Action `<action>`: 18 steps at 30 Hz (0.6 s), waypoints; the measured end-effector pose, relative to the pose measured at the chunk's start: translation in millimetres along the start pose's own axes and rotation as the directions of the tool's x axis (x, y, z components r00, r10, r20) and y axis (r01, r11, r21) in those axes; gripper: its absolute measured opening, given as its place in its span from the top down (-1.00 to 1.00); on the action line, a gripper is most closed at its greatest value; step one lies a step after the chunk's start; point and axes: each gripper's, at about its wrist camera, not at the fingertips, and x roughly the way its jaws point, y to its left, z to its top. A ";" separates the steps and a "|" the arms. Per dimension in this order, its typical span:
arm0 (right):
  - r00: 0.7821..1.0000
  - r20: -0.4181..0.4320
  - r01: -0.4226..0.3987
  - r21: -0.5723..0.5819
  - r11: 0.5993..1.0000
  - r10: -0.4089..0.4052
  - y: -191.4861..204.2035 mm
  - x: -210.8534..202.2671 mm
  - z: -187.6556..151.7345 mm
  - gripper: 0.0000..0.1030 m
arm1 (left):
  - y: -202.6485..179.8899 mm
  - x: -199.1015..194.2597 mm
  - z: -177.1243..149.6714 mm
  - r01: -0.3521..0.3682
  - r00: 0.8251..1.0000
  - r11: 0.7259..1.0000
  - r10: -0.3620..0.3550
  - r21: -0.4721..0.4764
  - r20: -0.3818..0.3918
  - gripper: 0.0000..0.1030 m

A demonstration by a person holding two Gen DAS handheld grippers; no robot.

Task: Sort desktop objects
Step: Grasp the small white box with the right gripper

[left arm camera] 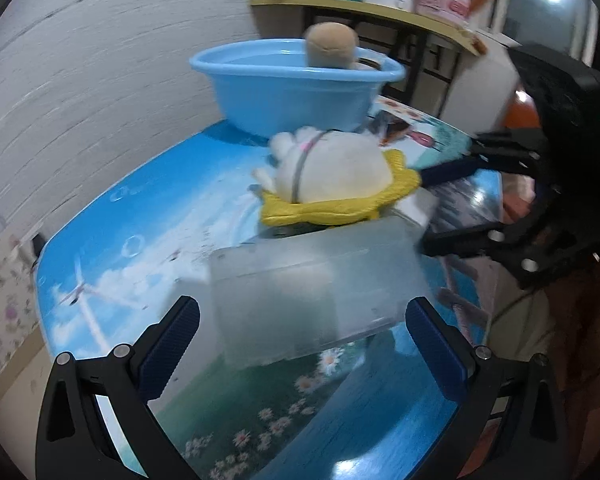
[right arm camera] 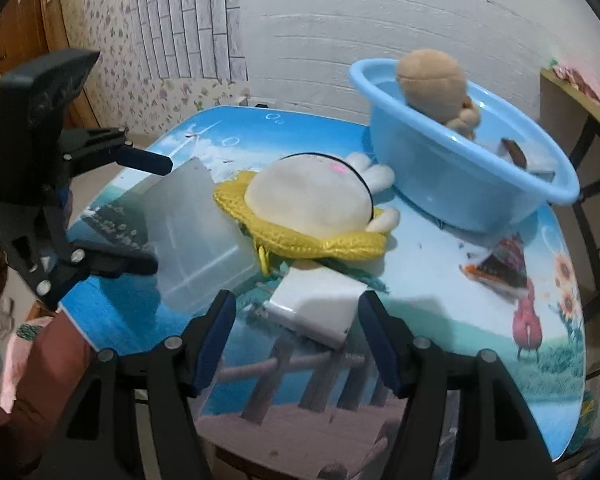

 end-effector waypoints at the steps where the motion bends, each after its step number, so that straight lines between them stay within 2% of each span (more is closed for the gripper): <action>1: 1.000 0.000 -0.002 0.005 1.000 0.002 -0.5 0.8 0.9 -0.23 | -3.6 2.1 0.0 0.007 1.000 1.000 -0.007 0.019 -0.008 -1.00; 5: 1.000 0.004 0.019 0.031 0.999 -0.019 -8.0 2.3 6.1 -0.23 | -13.3 2.7 -5.3 -0.024 0.999 0.998 0.025 0.058 -0.020 -1.00; 9: 1.000 0.003 0.009 0.065 0.998 -0.009 -14.6 1.8 3.6 -0.23 | -17.9 -5.7 -13.3 0.027 1.000 0.998 -0.026 0.050 -0.018 -1.00; 13: 1.000 -0.007 -0.013 0.086 0.996 0.014 -21.2 2.3 -2.2 -0.23 | -27.6 -13.2 -20.5 0.057 0.998 0.994 -0.054 0.089 -0.036 -1.00; 18: 0.999 -0.005 -0.038 0.117 0.992 0.039 -31.8 0.7 -4.8 -0.23 | -25.0 -5.5 -17.5 -0.042 0.996 0.991 0.051 0.125 -0.071 -1.00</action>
